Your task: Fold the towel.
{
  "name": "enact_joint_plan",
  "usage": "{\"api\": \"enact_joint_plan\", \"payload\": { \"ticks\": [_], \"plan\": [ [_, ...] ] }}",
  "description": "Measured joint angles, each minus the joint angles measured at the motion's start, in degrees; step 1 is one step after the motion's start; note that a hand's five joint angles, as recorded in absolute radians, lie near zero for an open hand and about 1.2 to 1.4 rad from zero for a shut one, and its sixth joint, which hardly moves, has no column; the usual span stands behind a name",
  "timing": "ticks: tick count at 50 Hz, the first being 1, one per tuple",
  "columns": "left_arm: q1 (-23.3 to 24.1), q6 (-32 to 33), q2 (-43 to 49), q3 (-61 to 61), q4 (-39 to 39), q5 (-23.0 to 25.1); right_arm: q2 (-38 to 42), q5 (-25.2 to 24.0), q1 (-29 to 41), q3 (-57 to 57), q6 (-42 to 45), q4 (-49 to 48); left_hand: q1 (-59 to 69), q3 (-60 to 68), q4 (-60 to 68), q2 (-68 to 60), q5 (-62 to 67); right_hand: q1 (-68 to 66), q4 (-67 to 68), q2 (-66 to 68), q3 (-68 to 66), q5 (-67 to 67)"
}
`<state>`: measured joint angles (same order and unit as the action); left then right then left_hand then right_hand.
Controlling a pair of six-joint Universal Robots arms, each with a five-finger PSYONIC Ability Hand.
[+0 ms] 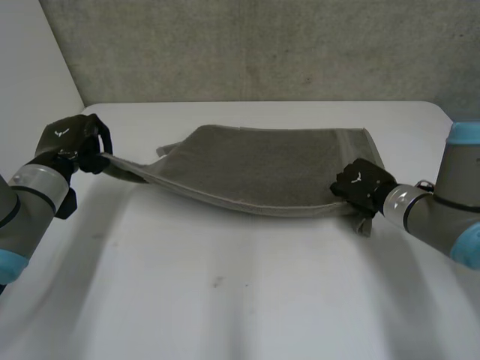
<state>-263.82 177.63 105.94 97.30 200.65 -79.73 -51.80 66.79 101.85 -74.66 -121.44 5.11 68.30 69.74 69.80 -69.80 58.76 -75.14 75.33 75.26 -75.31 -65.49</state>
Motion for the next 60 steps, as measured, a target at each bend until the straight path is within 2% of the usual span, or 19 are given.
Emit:
{"api": "enact_joint_plan", "payload": {
  "ticks": [3,8,15,25,34,36,38,40,41,45,50,53,54,56,57,58,60],
  "plan": [
    [-0.4,-0.1,0.0,0.8,0.3,0.3,0.7,0.6,0.0,-1.2,-2.8,-2.1,0.0,0.0,0.0,0.0,0.0,7.6,-7.7,-7.9,7.6,8.1],
    [-0.3,-0.2,0.0,1.9,1.2,0.4,0.6,2.3,0.0,-1.6,-12.2,-3.0,0.0,0.0,0.0,0.0,0.0,29.3,-28.4,-28.9,28.6,29.6],
    [-0.1,-0.2,-0.2,2.6,2.3,0.4,-0.7,5.9,-0.8,-2.4,-25.6,-3.2,0.0,0.0,0.0,0.0,0.0,36.6,-36.9,-35.3,35.9,38.3],
    [-0.2,-0.2,-0.2,2.7,2.7,0.4,-3.4,8.2,-3.6,-6.7,-40.6,-7.6,0.0,0.0,0.0,0.0,0.2,36.9,-37.0,-35.3,35.9,38.4],
    [-0.5,-0.4,-0.5,2.3,2.8,0.3,-3.4,9.4,-5.3,-8.7,-46.2,-10.8,0.0,0.0,0.0,0.0,0.2,36.9,-36.9,-35.3,35.9,37.4],
    [-0.7,-0.5,-0.9,2.3,2.8,0.2,-3.4,9.8,-5.5,-8.8,-47.9,-11.0,0.0,0.0,0.0,0.0,0.2,31.3,-31.4,-30.9,31.2,31.4],
    [-0.9,-0.5,-1.4,2.2,2.8,0.2,-3.6,10.0,-5.6,-8.9,-49.3,-11.1,0.0,0.0,0.0,0.0,0.2,21.2,-22.2,-20.9,21.4,22.3],
    [-1.1,-0.6,-2.1,2.3,2.8,0.1,-3.9,10.0,-5.5,-9.0,-50.5,-11.3,0.0,0.0,0.0,0.0,0.2,4.6,-5.9,-4.3,5.3,5.9],
    [-1.2,-0.6,-2.4,2.3,2.8,0.1,-4.2,9.9,-5.5,-9.2,-50.5,-11.6,0.0,0.0,0.0,0.0,0.2,-0.2,-1.0,0.1,1.0,0.9],
    [-1.2,-0.7,-3.3,2.6,2.8,0.1,-5.6,9.0,-4.8,-10.0,-46.2,-13.7,0.0,0.0,0.0,0.0,0.2,-1.7,1.7,1.3,-1.5,-1.4],
    [-0.9,-0.8,-4.0,3.1,2.8,0.2,-7.5,8.7,-2.9,-12.1,-32.3,-16.7,0.0,0.0,0.0,0.0,0.2,-1.7,1.7,1.3,-1.5,-1.4],
    [-1.0,-0.7,-4.0,3.3,2.9,0.2,-8.1,10.5,-1.7,-13.5,-22.0,-17.9,0.0,0.0,0.0,0.0,0.2,0.0,0.0,-0.3,0.2,0.0],
    [-1.0,-0.7,-4.0,3.4,2.9,0.2,-8.2,11.3,-1.3,-13.9,-18.9,-18.2,0.0,0.0,0.0,0.0,0.2,3.4,-3.5,-3.7,3.5,3.9],
    [-1.2,-0.7,-4.0,3.5,2.9,0.3,-8.2,13.4,-0.9,-14.4,-15.0,-18.5,0.0,0.0,0.0,0.0,0.2,20.3,-19.2,-19.8,19.2,20.1],
    [-1.2,-0.7,-4.0,3.5,2.9,0.3,-8.2,13.8,-0.8,-14.4,-14.8,-18.6,0.0,0.0,0.0,0.0,0.2,22.4,-22.2,-22.8,22.2,23.2],
    [-1.2,-0.7,-4.0,3.5,2.9,0.3,-8.0,14.5,-0.8,-14.4,-15.0,-18.5,0.0,0.0,0.0,0.0,0.2,31.9,-30.9,-31.5,24.5,31.9],
    [-1.4,-0.7,-3.9,3.5,2.9,0.3,-7.6,15.5,-1.1,-14.2,-17.4,-18.4,0.0,0.0,0.0,0.0,0.2,36.9,-37.0,-36.7,24.5,37.9]
  ]
}}
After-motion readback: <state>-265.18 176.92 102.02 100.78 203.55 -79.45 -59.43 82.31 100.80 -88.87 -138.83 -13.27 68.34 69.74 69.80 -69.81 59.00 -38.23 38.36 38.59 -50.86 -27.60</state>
